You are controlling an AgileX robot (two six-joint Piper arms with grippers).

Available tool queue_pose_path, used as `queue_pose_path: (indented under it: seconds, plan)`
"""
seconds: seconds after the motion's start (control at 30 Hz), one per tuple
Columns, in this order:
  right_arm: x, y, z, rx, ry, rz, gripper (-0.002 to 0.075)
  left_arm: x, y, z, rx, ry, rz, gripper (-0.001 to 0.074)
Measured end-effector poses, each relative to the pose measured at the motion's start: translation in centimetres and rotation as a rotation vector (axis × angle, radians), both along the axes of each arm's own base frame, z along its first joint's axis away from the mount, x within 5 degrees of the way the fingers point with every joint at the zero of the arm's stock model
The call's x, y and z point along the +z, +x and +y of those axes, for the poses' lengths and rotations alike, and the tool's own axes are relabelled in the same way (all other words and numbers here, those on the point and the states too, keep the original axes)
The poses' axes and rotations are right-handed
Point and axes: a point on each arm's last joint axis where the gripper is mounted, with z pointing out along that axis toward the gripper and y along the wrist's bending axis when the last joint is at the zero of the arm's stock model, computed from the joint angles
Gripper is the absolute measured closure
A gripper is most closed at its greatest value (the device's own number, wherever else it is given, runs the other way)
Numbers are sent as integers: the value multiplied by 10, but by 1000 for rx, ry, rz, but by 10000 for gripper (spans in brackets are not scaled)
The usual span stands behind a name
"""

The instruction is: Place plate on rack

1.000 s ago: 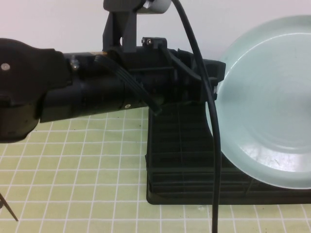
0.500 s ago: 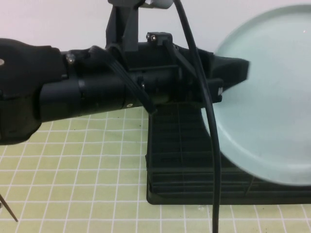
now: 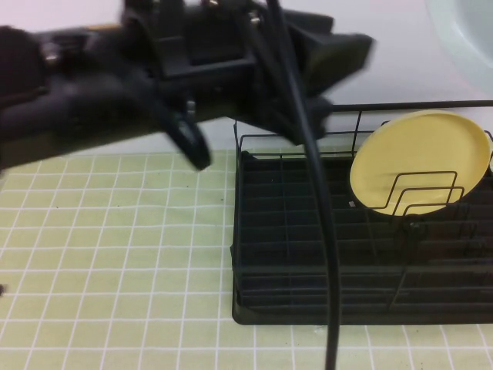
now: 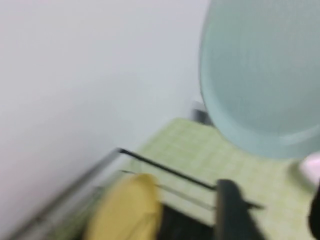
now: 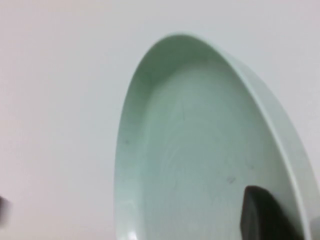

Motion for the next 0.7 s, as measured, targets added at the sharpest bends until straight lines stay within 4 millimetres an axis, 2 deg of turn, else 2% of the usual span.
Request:
queue_pose_path:
  seconds: [0.07,0.17,0.23,0.37,0.5,0.7]
  plan:
    - [7,8,4,31,-176,8,729,5,-4,7,32,41,-62,735]
    - [15,24,13,164,-422,106,729,10,-10,17,71,68,-86,735]
    - [12,37,14,239,-595,195,729,9,-11,21,101,109,-87,735]
    - [8,69,5,225,-822,280,729,-1,-10,31,176,261,-51,735]
    - [-1,90,2,251,-981,258,729,-18,-4,46,311,446,70,735]
    - [-18,118,5,313,-1006,226,729,-47,2,79,637,584,167,735]
